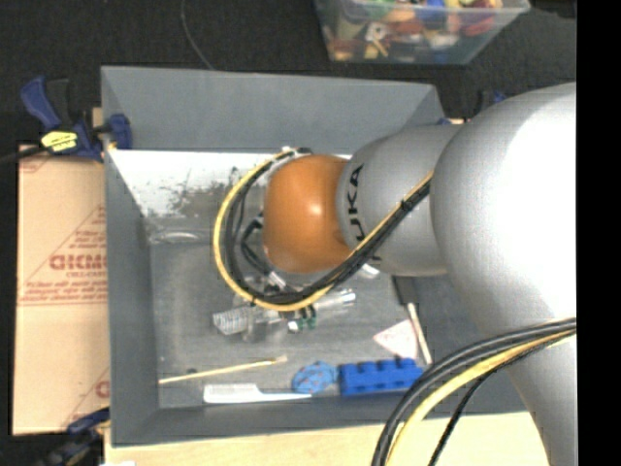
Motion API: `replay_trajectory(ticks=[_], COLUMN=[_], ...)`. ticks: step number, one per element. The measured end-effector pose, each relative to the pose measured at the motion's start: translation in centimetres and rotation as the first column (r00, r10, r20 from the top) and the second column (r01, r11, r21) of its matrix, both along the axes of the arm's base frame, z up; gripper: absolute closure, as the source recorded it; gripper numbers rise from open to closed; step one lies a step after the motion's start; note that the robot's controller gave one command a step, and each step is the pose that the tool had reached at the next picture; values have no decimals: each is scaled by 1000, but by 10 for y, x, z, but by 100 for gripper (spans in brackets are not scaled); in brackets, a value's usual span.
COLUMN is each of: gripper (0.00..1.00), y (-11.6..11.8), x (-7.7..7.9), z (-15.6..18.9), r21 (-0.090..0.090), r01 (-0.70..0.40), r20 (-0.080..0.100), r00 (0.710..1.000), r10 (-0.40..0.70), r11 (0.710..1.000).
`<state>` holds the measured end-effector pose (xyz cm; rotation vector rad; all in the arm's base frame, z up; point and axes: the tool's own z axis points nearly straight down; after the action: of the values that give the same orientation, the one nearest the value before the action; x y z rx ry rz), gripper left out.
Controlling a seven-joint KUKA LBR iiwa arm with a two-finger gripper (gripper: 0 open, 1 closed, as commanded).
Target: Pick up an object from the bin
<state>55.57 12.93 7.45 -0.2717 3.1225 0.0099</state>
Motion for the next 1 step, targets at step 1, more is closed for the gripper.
replay_trajectory(ticks=[1], gripper=[100], y=[0], x=[-1], z=[15], r21=[0], r01=[2], r20=[-2], r00=[1000], r10=[-2], r11=[1000])
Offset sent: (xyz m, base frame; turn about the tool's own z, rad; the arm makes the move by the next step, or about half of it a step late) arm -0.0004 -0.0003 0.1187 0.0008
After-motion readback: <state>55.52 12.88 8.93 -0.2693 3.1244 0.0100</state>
